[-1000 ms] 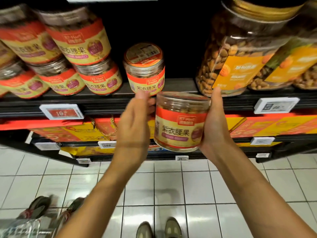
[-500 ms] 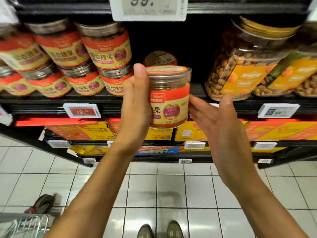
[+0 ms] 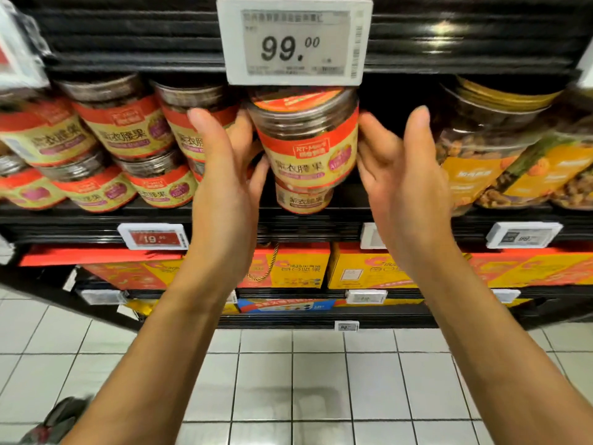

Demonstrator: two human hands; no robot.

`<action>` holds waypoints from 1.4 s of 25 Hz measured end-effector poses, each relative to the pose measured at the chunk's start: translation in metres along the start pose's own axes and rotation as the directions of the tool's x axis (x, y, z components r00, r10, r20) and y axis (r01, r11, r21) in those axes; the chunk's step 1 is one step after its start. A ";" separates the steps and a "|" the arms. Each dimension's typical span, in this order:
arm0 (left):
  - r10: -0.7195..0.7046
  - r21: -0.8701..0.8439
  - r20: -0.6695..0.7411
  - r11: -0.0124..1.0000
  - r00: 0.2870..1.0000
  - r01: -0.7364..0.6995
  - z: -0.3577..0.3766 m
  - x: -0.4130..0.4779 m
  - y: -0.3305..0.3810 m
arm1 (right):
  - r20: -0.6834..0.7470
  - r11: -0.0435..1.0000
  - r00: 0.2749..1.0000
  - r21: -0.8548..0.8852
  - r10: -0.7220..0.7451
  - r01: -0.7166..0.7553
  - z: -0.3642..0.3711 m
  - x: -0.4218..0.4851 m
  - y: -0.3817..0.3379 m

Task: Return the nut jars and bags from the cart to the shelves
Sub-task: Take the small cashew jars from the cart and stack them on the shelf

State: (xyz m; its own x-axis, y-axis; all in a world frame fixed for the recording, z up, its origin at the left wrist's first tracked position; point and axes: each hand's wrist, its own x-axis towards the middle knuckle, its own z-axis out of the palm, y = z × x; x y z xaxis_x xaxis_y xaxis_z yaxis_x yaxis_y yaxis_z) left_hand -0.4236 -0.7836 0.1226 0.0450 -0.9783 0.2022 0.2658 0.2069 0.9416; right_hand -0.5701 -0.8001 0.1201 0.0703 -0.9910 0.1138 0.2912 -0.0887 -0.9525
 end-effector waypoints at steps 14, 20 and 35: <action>-0.036 0.193 0.017 0.981 0.999 0.032 -0.016 0.001 -0.040 | -0.028 0.982 0.993 -0.145 0.115 -0.118 -0.012 0.031 0.046; -0.059 0.219 -0.041 0.973 0.997 0.067 -0.028 -0.002 -0.045 | -0.022 0.984 0.995 -0.150 0.095 -0.097 0.000 0.037 0.050; -0.188 0.328 -0.098 0.921 0.977 0.210 -0.020 -0.021 -0.032 | -0.128 0.994 0.988 -0.057 0.087 -0.095 0.019 0.028 0.043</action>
State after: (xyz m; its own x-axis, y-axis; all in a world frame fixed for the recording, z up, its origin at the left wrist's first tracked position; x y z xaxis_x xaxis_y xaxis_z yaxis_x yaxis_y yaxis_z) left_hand -0.4139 -0.7698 0.0827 0.0883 -0.9961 -0.0057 -0.0611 -0.0111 0.9981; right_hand -0.5377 -0.8300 0.0875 -0.0270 -0.9996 -0.0070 0.2286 0.0006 -0.9735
